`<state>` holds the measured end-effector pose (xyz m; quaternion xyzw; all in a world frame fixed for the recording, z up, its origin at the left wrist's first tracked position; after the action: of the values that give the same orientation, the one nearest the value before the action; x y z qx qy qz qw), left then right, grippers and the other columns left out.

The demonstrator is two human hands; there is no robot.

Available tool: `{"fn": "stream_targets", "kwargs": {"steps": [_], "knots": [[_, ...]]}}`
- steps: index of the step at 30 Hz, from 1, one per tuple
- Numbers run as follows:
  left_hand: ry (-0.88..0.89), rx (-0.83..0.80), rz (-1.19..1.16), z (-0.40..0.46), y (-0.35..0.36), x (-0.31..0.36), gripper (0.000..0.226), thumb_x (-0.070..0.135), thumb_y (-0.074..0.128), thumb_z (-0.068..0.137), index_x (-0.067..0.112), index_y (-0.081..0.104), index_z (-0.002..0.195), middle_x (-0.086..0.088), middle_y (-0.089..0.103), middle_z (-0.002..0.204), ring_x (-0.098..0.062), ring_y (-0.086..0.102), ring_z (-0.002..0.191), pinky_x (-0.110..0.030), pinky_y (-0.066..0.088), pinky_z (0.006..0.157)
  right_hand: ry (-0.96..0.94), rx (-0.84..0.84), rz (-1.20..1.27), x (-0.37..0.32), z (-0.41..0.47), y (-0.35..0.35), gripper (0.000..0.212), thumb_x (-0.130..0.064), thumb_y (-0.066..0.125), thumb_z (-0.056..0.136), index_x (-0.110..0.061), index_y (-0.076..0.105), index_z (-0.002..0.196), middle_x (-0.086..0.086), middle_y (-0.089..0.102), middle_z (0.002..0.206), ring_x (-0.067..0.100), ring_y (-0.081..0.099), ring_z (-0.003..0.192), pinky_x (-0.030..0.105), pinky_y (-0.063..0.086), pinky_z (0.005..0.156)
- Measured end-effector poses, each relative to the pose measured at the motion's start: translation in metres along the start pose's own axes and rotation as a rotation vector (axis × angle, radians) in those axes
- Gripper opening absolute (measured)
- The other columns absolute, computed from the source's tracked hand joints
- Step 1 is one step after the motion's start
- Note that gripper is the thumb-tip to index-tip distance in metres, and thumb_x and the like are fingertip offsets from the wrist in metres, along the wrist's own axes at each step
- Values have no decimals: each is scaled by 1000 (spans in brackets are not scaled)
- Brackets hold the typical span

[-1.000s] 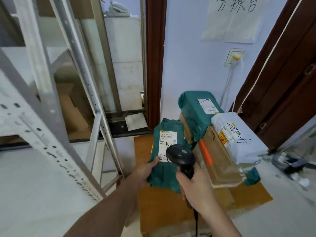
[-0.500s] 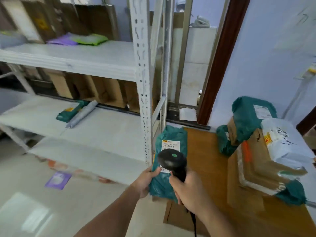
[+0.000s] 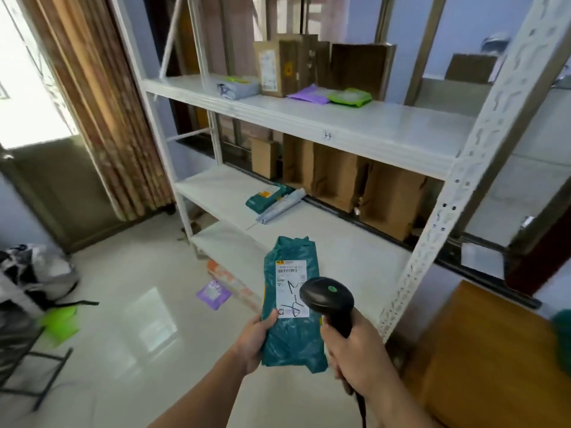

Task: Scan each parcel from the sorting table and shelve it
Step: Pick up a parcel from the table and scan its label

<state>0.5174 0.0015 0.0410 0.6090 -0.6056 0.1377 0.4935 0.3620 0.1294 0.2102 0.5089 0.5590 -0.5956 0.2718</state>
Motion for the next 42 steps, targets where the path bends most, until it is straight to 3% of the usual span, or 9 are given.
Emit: {"fn": "stream_targets", "kwargs": {"steps": [5, 13, 18, 25, 28, 32, 34, 37, 42], "knots": [[29, 55, -21, 6, -80, 46, 35, 23, 54, 107, 10, 57, 139, -18, 71, 128, -39, 68, 118, -54, 54, 102, -28, -20, -26, -39, 30, 61, 8, -22, 62, 94, -24, 60, 102, 1, 62, 63, 16, 55, 45, 25, 51, 46], [12, 80, -41, 43, -133, 91, 33, 24, 51, 108, 12, 57, 139, -15, 72, 128, -36, 70, 117, -49, 58, 94, 13, -63, 6, -65, 85, 112, 5, -19, 61, 94, -23, 58, 97, 5, 59, 58, 18, 53, 45, 29, 51, 48], [21, 122, -59, 92, -146, 120, 30, 22, 50, 109, 12, 60, 136, -15, 74, 123, -34, 74, 109, -41, 63, 76, 33, -63, 15, -72, 144, 130, 5, -17, 61, 93, -20, 59, 92, 3, 57, 57, 18, 51, 45, 30, 50, 48], [-7, 175, -47, 171, -155, 175, 29, 27, 55, 107, 13, 64, 130, -15, 76, 116, -33, 76, 102, -41, 63, 72, 25, -72, 18, -92, 236, 137, 6, -18, 60, 93, -22, 57, 89, 4, 54, 57, 20, 49, 45, 32, 50, 49], [44, 234, -15, 207, -157, 200, 28, 29, 56, 107, 17, 64, 130, -13, 77, 115, -34, 76, 102, -44, 63, 77, 23, -68, 19, -102, 269, 137, 9, -16, 59, 93, -24, 56, 89, 3, 53, 55, 20, 49, 44, 35, 48, 48], [81, 331, 75, 253, -159, 225, 18, 32, 59, 105, 24, 66, 120, -8, 78, 109, -30, 77, 94, -40, 63, 71, 51, -51, 26, -112, 312, 142, 15, -14, 58, 96, -27, 56, 90, 7, 53, 63, 16, 48, 48, 21, 47, 46], [113, 360, 176, 280, -161, 238, 20, 32, 59, 105, 24, 66, 122, -5, 76, 112, -26, 74, 97, -35, 61, 68, 66, -9, 8, -113, 336, 145, 11, -17, 59, 95, -26, 57, 89, 7, 55, 63, 17, 50, 51, 32, 51, 48], [109, 339, 283, 324, -161, 252, 22, 30, 60, 105, 23, 61, 126, -1, 71, 110, -23, 67, 100, -30, 54, 67, 96, 52, -36, -113, 370, 151, 7, -21, 60, 92, -26, 58, 87, 5, 57, 63, 18, 53, 55, 51, 55, 63], [67, 248, 400, 402, -160, 271, 30, 28, 63, 103, 12, 64, 128, -3, 72, 107, -26, 68, 100, -38, 56, 81, 176, 192, 35, -113, 417, 158, 8, -15, 57, 92, -22, 56, 88, 4, 55, 59, 18, 51, 45, 39, 51, 51]]}}
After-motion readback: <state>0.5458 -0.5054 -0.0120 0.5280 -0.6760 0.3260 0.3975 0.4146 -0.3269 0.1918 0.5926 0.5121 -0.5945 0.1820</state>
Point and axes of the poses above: each hand's wrist, its own z-axis towards the middle knuckle, its own y-axis out of the palm, x = y × z, the point moved 6 cm from there along z, towards the middle knuckle
